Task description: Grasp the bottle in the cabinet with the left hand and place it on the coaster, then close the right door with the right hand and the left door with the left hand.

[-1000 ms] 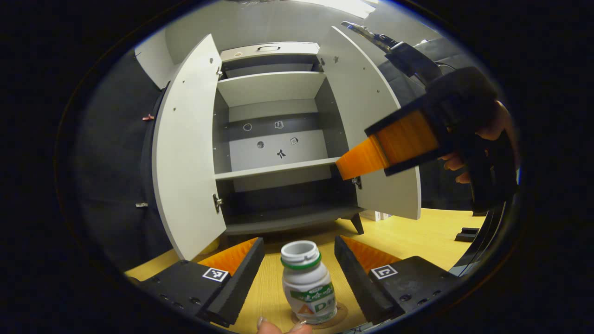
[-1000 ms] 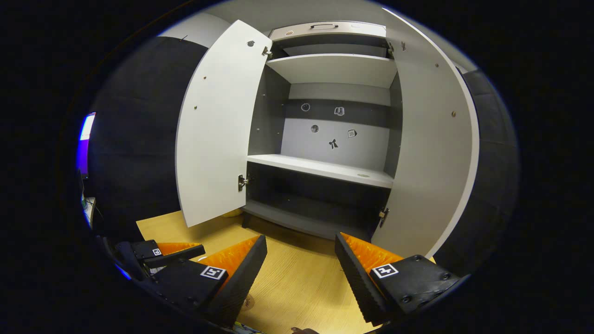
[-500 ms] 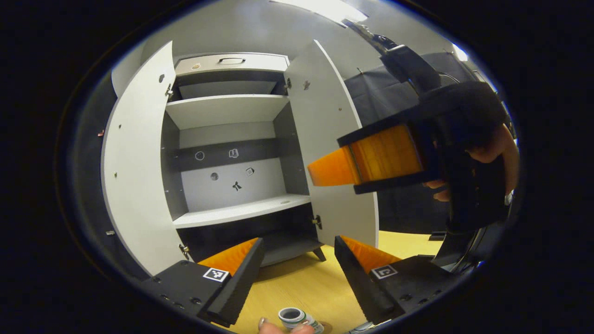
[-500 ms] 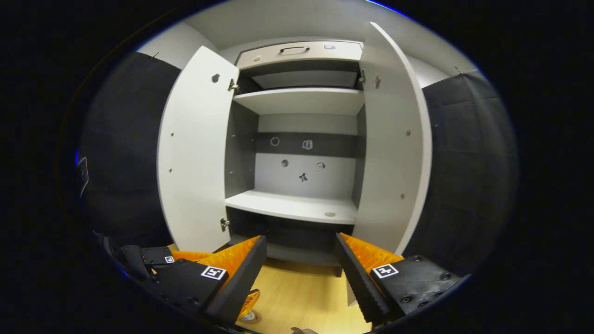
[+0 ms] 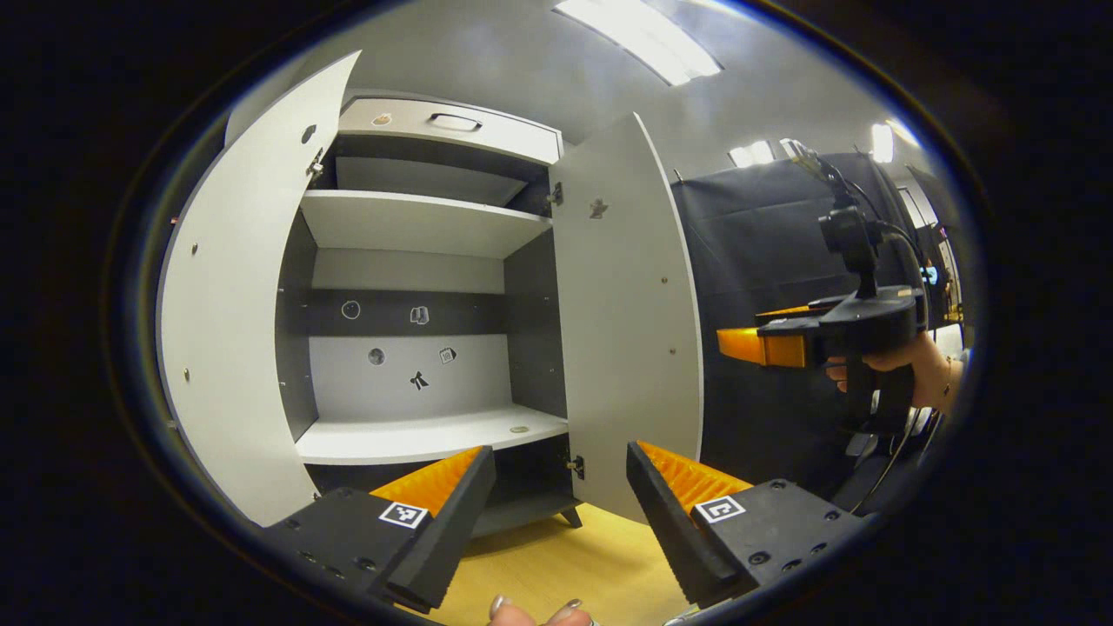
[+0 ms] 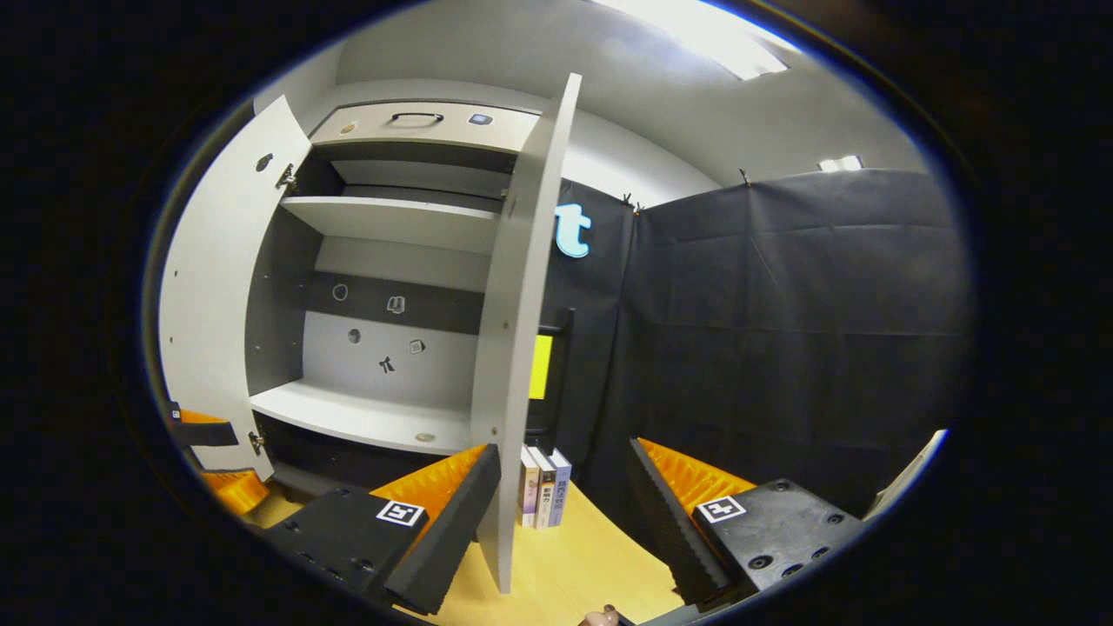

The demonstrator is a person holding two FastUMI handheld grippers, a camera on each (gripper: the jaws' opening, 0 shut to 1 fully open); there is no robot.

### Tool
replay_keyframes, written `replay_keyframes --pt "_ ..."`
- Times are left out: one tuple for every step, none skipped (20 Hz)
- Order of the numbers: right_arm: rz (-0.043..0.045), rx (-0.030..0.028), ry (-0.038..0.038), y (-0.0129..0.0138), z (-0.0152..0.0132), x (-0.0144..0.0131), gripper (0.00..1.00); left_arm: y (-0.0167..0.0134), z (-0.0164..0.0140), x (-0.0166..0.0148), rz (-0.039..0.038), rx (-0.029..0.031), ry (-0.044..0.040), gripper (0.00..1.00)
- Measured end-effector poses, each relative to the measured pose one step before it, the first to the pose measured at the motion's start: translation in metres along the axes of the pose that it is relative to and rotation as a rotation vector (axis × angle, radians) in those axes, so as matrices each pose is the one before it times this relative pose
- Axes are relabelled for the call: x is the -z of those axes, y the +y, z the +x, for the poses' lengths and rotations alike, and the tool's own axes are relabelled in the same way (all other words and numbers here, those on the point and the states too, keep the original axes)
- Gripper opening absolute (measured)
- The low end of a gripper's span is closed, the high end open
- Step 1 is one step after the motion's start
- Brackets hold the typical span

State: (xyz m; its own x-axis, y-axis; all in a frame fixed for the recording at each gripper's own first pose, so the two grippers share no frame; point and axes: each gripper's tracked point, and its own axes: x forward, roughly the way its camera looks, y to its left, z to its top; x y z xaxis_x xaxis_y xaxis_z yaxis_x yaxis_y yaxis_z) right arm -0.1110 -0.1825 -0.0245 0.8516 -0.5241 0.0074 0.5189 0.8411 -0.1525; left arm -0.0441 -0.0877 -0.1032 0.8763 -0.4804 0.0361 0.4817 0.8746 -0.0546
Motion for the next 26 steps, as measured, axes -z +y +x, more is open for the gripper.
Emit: replay_keyframes --pt "0.00563 -0.00863 0.00885 -0.00392 0.00872 0.00268 0.97 0.00282 0.00299 -0.00414 -0.01115 -0.01906 -0.00137 0.99" --pt "0.01131 -0.01295 0.00937 -0.0034 0.00776 0.00266 0.98 0.0033 0.00148 -0.00396 -0.00482 -0.02562 -0.00224 0.99" --pt "0.01885 -0.00795 0.006 -0.00462 0.00734 0.00226 0.98 0.00255 0.00127 -0.00433 0.00316 -0.0267 -0.00332 0.96" --pt "0.02152 -0.0058 0.0063 -0.00559 0.00778 0.00276 0.98 0.0034 0.00205 -0.00444 0.01079 -0.03182 -0.00495 0.96" --pt "0.0224 -0.01529 0.00788 -0.00271 0.00606 0.00298 0.97 0.00375 0.00062 -0.00431 0.01367 -0.03395 -0.00306 0.96" --pt "0.01898 -0.02776 0.00877 0.00102 0.00593 0.0037 0.97 0.00328 0.00169 -0.00181 0.00866 -0.03375 -0.00055 0.96" --pt "0.0104 -0.03019 0.00859 0.00188 0.00517 0.0047 0.98 0.00211 0.00155 -0.00137 0.00087 -0.02966 0.00173 0.96" --pt "-0.00086 -0.0331 0.00654 0.00274 0.00535 0.00385 0.98 0.00136 0.0013 -0.00056 -0.00547 -0.02638 0.00228 0.96" --pt "-0.00781 -0.03298 0.00647 0.00447 0.00355 0.005 0.98 0.00145 0.00077 0.00009 -0.00903 -0.02691 0.00522 0.96" --pt "-0.00805 -0.03594 0.00667 0.00503 0.00159 0.00293 0.95 0.00166 0.00031 0.0015 -0.00663 -0.02687 0.01183 0.96" --pt "-0.0081 -0.02277 -0.00929 0.00157 0.00223 0.00058 0.97 0.0029 -0.00086 0.0014 -0.00085 -0.02736 0.01266 0.96" --pt "-0.00016 -0.02929 -0.00554 0.0037 -0.00016 -0.00142 0.95 0.0029 -0.00059 0.00084 0.00539 -0.02599 0.00942 0.96" --pt "0.00523 -0.02863 0.00787 0.00558 0.00005 0.00136 0.95 0.00336 -0.00085 -0.00031 0.00785 -0.02502 0.00641 0.96" --pt "0.00553 -0.02694 0.00407 0.00417 0.0 0.00072 0.95 0.00315 -0.00058 -0.00063 0.00581 -0.02227 0.001 0.96" --pt "0.00382 -0.02401 0.00295 0.00565 0.00033 0.00057 0.95 0.00281 -0.00019 -0.00128 0.0012 -0.01749 -0.00244 0.96" --pt "0.00505 -0.02362 0.00145 0.00555 0.00033 -0.00001 0.95 0.00295 0.00018 0.00021 -0.00094 -0.01556 -0.00053 0.95" --pt "0.00827 -0.02261 0.00205 0.00734 0.00075 0.00064 0.95 0.003 0.00033 0.00025 -0.0013 -0.01596 0.00348 0.96" --pt "0.00735 -0.02549 0.00209 0.01008 0.00261 0.00124 0.95 0.00344 -0.00073 0.00197 -0.00228 -0.01448 0.00451 0.96" --pt "0.00275 -0.02193 0.00195 0.00887 0.00211 0.00039 0.95 0.00252 -0.00062 0.00122 -0.00355 -0.00908 0.00479 0.96" --pt "-0.00013 -0.01806 0.00072 0.00839 0.0025 0.00046 0.95 0.00192 -0.00096 0.00198 -0.00373 -0.00665 0.00742 0.96" --pt "-0.00304 -0.0165 -0.00042 0.00587 0.00313 0.00046 0.95 0.00326 -0.00184 -0.00016 -0.00017 -0.00617 0.00417 0.96" --pt "0.00109 -0.01321 0.00039 0.00706 0.00185 -0.00105 0.95 0.00341 -0.00206 -0.00003 0.00327 -0.0063 -0.00052 0.96" --pt "0.00624 -0.01003 0.00177 0.00649 0.00182 -0.00012 0.95 0.00537 -0.00148 -0.00052 0.00622 -0.00885 0.00089 0.96" --pt "0.00827 -0.00936 0.0009 0.00692 0.00311 0.00133 0.95 0.00681 -0.0024 0.00025 0.00756 -0.01196 0.00052 0.96" --pt "0.0131 -0.00473 0.00288 0.00808 0.00358 0.00082 0.95 0.00793 -0.00051 -0.00102 0.00603 -0.01326 -0.00004 0.96" --pt "0.01094 -0.00397 -0.00001 0.00781 0.00347 0.0012 0.95 0.00697 -0.00109 0.00024 0.00351 -0.01058 0.00021 0.95"
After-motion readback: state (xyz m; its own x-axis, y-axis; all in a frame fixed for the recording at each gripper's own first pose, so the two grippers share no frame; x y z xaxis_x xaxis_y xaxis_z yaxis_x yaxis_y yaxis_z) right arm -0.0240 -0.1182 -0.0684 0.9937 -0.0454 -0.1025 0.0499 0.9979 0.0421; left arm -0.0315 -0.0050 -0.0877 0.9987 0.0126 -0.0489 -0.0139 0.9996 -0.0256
